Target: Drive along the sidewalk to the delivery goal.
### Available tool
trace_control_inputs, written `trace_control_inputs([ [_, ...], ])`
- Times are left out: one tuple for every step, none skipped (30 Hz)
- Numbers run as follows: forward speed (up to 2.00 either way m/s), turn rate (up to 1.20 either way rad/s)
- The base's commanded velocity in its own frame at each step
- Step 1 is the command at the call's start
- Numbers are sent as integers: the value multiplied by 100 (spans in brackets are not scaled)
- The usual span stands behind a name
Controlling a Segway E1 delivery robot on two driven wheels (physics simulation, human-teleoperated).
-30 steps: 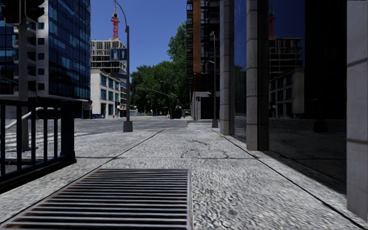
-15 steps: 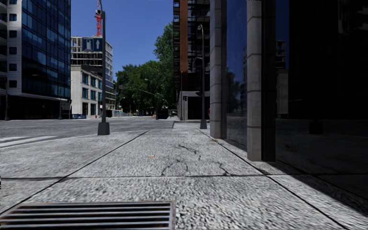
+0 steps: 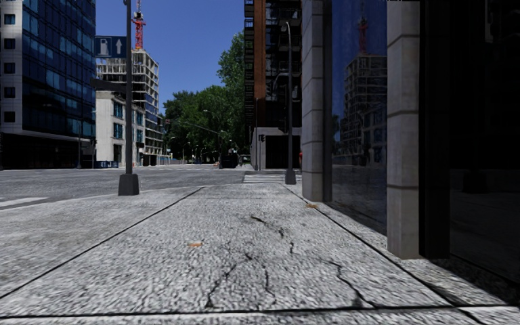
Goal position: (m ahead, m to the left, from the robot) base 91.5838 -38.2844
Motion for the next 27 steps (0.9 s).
trace_control_inputs([
  [200,0],
  [200,0],
  [200,0],
  [200,0],
  [200,0],
  [200,0],
  [200,0],
  [200,0],
  [200,0],
  [200,0],
  [200,0],
  [200,0],
  [200,0],
  [200,0],
  [200,0],
  [200,0],
  [200,0],
  [200,0],
  [200,0],
  [200,0],
  [200,0],
  [200,0],
  [200,0],
  [200,0],
  [200,0],
  [200,0],
  [200,0],
])
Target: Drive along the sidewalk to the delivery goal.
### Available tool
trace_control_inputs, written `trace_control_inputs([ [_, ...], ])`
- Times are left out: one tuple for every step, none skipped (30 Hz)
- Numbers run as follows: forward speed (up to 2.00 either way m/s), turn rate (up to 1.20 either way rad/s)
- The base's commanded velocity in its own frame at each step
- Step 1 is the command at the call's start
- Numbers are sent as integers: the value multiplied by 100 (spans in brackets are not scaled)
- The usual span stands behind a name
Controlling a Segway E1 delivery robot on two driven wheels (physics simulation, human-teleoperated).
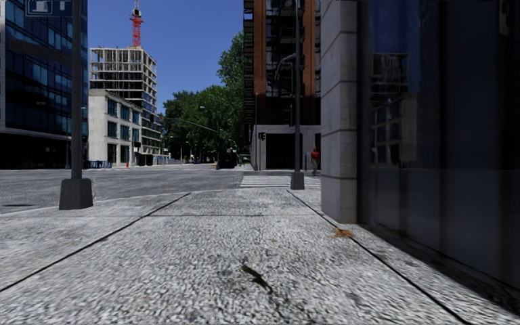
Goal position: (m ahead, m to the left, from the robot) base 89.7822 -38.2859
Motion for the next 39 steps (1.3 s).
trace_control_inputs([
  [200,0],
  [200,0],
  [200,-2],
  [200,-8],
  [200,-13],
  [200,-13],
  [200,-16],
  [200,-16],
  [200,-17],
  [200,-17],
  [200,-17],
  [200,-17],
  [200,-17],
  [200,-17],
  [200,-17],
  [200,-17],
  [200,-17],
  [200,-17],
  [200,-7],
  [200,-7],
  [200,0],
  [200,0],
  [200,0],
  [200,0],
  [200,0],
  [200,0],
  [200,0],
  [200,0],
  [200,0],
  [200,0],
  [200,0],
  [200,-3],
  [200,-12],
  [200,-12],
  [192,-20],
  [179,-23],
  [162,-25],
  [155,-26],
  [155,-26],
])
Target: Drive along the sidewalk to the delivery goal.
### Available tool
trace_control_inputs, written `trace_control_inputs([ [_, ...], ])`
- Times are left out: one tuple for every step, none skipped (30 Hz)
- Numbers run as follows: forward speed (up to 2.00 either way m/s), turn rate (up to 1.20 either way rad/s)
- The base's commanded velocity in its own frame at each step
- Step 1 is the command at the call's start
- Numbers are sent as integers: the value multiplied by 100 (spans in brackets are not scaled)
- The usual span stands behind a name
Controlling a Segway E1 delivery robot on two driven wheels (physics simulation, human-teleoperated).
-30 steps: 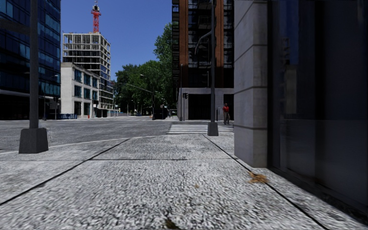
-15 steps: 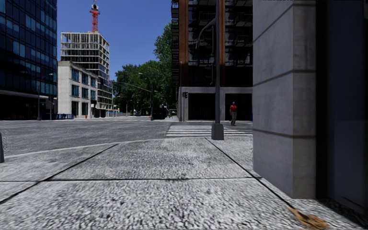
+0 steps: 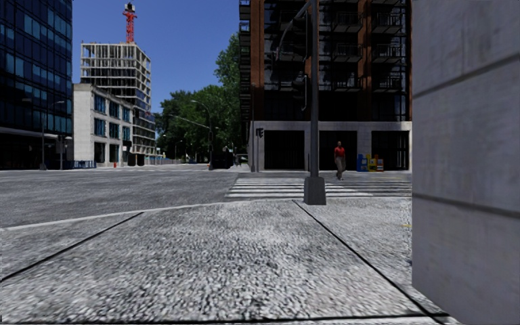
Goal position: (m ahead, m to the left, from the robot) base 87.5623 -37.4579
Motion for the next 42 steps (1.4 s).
trace_control_inputs([
  [149,-26],
  [147,-26],
  [147,-26],
  [147,-26],
  [146,-26],
  [146,-26],
  [146,-26],
  [146,-26],
  [146,-26],
  [146,-26],
  [146,-26],
  [146,-26],
  [146,-26],
  [146,-26],
  [146,-26],
  [146,-26],
  [146,-26],
  [146,-26],
  [146,-26],
  [147,-26],
  [147,-27],
  [147,-28],
  [147,-28],
  [147,-32],
  [147,-39],
  [147,-45],
  [147,-45],
  [147,-48],
  [147,-49],
  [147,-50],
  [147,-50],
  [147,-50],
  [147,-50],
  [147,-50],
  [148,-51],
  [148,-51],
  [150,-52],
  [151,-52],
  [151,-52],
  [151,-52],
  [151,-52],
  [152,-52],
])
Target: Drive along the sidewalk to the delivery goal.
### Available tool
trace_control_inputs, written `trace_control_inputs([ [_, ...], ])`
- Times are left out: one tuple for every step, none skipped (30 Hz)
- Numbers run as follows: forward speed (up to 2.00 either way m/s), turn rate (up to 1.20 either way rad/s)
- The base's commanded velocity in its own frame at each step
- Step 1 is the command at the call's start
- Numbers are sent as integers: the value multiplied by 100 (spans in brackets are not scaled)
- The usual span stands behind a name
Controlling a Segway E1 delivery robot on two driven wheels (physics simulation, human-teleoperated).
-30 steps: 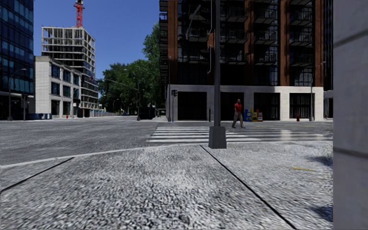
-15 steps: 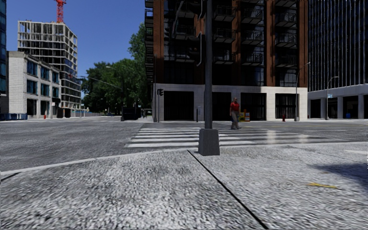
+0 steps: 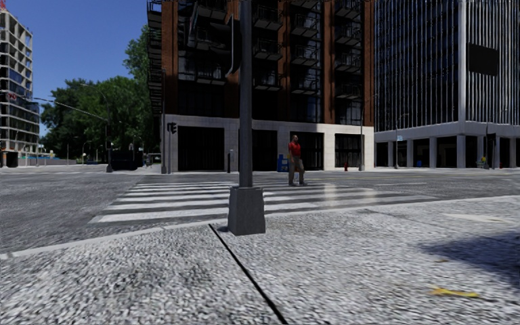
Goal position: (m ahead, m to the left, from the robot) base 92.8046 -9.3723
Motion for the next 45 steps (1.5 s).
trace_control_inputs([
  [152,-52],
  [153,-52],
  [153,-52],
  [153,-52],
  [153,-52],
  [153,-52],
  [154,-52],
  [154,-52],
  [154,-52],
  [154,-52],
  [154,-52],
  [154,-52],
  [154,-52],
  [154,-52],
  [154,-51],
  [154,-42],
  [154,-42],
  [154,0],
  [154,0],
  [155,0],
  [155,0],
  [155,0],
  [155,0],
  [155,0],
  [155,-1],
  [155,-1],
  [155,-13],
  [155,-17],
  [155,-19],
  [155,-20],
  [155,-20],
  [155,-22],
  [155,-25],
  [155,-27],
  [155,-27],
  [155,-28],
  [155,-21],
  [155,-1],
  [155,0],
  [155,0],
  [155,0],
  [155,0],
  [155,0],
  [155,0],
  [155,0],
])
